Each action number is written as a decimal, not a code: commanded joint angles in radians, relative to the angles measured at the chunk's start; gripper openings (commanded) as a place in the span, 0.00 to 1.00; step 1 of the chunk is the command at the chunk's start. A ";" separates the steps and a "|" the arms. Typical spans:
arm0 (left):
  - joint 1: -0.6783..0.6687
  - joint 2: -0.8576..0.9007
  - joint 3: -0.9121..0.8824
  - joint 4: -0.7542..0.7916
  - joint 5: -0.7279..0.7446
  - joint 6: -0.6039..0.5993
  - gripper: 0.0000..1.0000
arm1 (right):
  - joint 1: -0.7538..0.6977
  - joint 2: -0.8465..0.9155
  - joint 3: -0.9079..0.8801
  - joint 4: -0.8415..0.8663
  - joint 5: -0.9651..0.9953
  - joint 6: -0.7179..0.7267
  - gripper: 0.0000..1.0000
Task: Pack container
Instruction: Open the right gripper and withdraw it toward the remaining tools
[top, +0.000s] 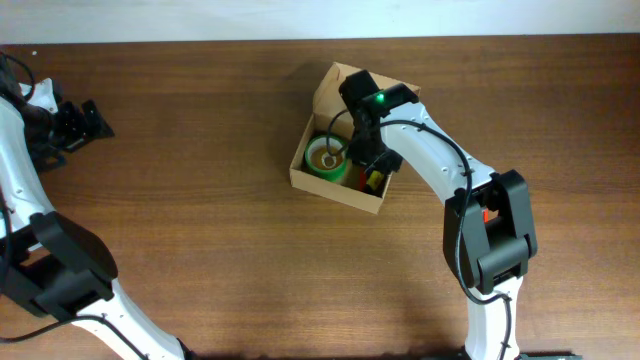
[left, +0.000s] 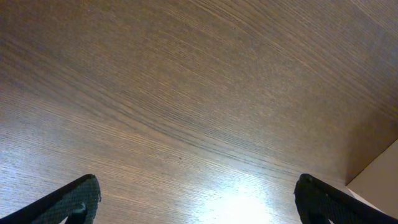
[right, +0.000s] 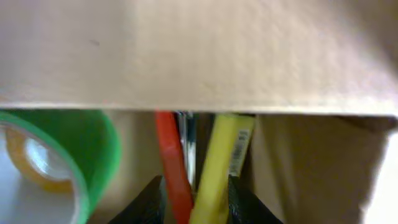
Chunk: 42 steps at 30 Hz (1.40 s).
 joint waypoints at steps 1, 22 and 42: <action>0.002 -0.006 -0.005 0.000 0.010 0.019 0.99 | -0.001 0.018 0.031 -0.007 0.014 -0.083 0.33; 0.002 -0.006 -0.005 0.000 0.010 0.019 0.99 | -0.061 -0.088 0.724 -0.534 0.329 -0.476 0.45; 0.002 -0.006 -0.005 0.000 0.010 0.019 1.00 | -0.473 -0.599 -0.325 -0.317 0.133 -0.692 0.54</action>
